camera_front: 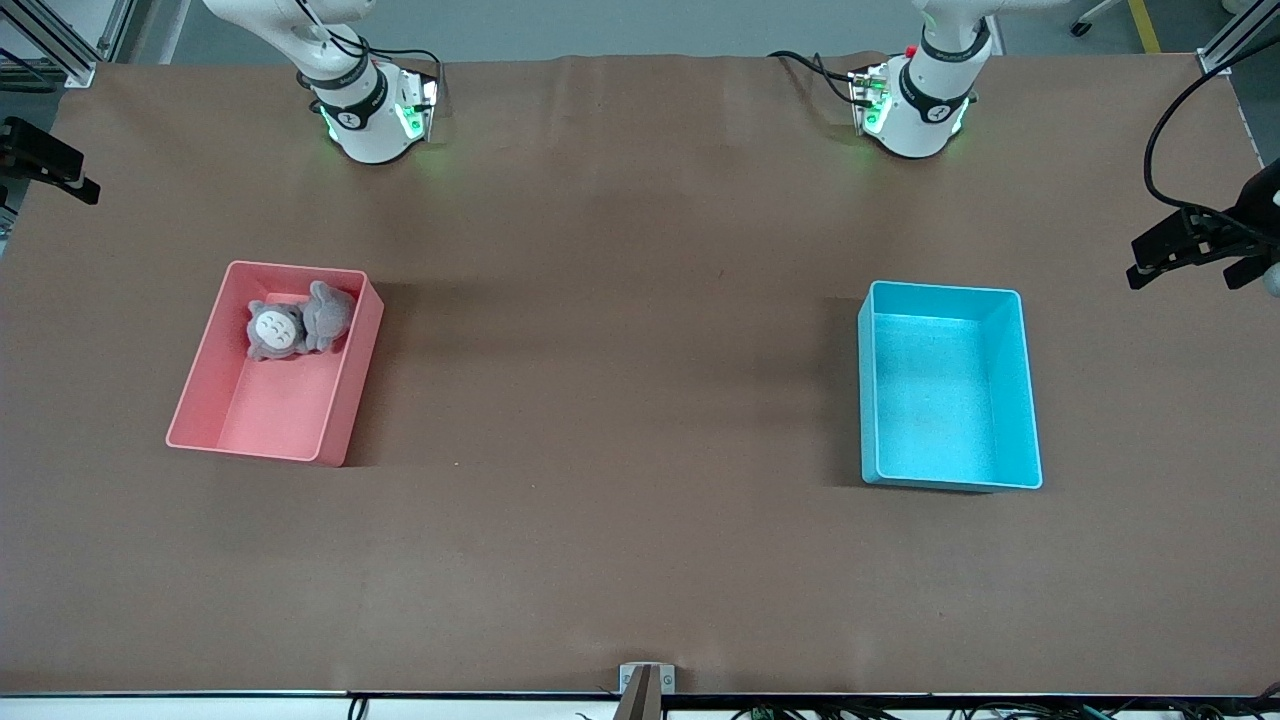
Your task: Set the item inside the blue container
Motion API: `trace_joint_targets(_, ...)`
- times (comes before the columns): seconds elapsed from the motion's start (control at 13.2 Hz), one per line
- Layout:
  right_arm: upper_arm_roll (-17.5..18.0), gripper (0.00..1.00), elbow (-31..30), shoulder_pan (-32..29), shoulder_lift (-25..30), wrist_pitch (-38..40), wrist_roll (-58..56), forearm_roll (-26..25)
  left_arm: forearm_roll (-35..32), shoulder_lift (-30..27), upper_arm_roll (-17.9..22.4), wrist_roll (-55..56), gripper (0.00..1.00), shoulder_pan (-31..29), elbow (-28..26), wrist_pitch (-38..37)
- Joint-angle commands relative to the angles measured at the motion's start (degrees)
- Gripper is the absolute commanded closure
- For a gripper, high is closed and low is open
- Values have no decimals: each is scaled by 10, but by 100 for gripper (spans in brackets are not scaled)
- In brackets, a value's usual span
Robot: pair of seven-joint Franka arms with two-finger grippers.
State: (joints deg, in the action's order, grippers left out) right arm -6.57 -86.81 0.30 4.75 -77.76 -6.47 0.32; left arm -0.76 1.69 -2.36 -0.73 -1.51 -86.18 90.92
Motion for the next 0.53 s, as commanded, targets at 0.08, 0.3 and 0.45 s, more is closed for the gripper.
trace_joint_targets(0.08,-1,0,-3,-8,-7,-4,-4,1,8,0,0,-4,0,-2,2,6)
trace_joint_targets(0.3,-1,0,-2,-11,-55,-9,-5,4,8,0,0,-4,0,-3,2,5)
trace_joint_targets(0.45,-2,0,-2,-13,-101,-13,-7,-1,8,0,0,-4,0,-2,2,6)
